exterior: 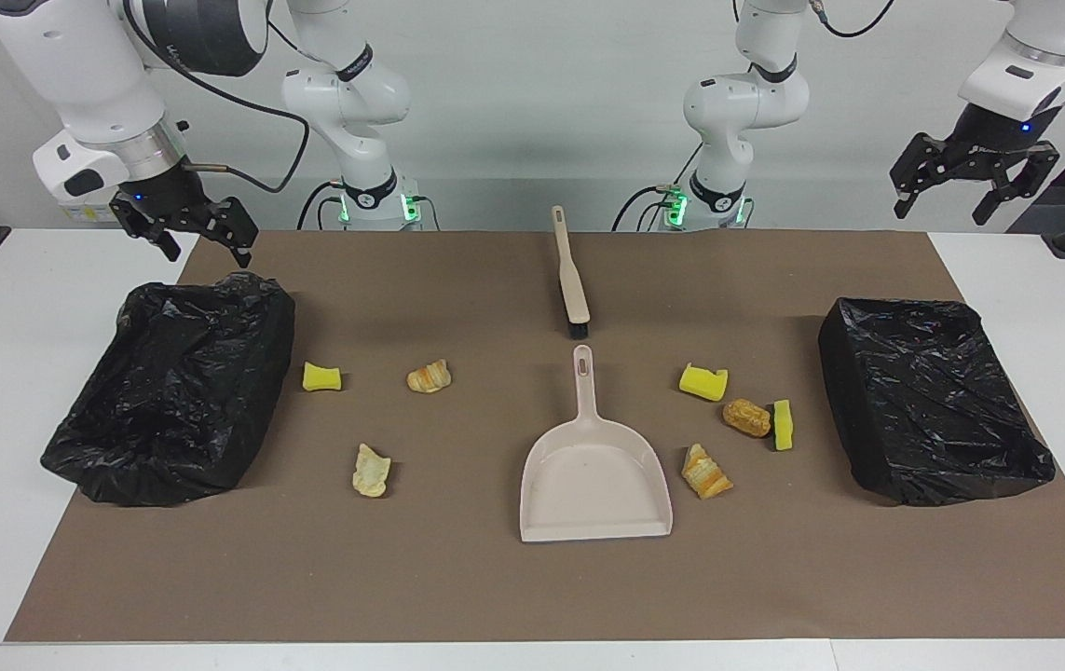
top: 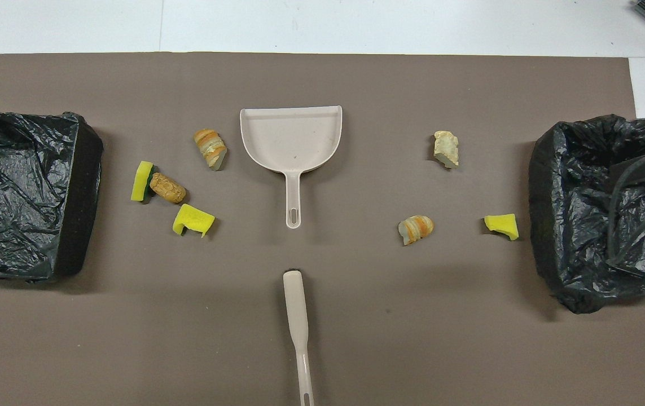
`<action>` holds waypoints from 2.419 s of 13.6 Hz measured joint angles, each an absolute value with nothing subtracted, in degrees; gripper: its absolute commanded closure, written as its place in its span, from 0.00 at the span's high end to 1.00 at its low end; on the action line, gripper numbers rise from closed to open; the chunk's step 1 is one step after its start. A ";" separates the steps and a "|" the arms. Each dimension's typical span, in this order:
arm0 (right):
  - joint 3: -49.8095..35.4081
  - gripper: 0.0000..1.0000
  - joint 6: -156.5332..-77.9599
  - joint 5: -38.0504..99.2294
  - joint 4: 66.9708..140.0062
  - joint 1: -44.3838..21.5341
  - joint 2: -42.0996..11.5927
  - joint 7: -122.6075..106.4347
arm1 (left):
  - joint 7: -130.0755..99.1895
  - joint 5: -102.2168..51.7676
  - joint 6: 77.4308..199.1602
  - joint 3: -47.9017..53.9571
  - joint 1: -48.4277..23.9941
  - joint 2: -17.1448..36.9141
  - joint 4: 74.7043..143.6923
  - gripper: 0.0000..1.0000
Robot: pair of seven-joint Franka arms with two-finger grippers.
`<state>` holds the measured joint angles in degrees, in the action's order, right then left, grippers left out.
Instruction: Sweep and dump trash in bin
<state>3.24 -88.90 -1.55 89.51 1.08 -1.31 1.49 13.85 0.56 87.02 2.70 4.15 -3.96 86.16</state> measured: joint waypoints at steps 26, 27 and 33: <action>-0.88 1.00 -93.70 -1.74 75.98 -7.63 -20.84 -4.80 | -43.30 -3.60 107.63 6.22 -41.70 -15.89 125.44 1.00; -0.99 1.00 -94.73 -1.65 75.97 -8.25 -21.48 -4.09 | -45.20 -4.56 109.43 6.21 -43.37 -15.83 127.44 1.00; -1.13 1.00 -97.94 -1.64 75.92 -13.65 -23.89 4.86 | -54.20 -5.56 124.77 6.30 -52.34 -11.80 139.99 1.00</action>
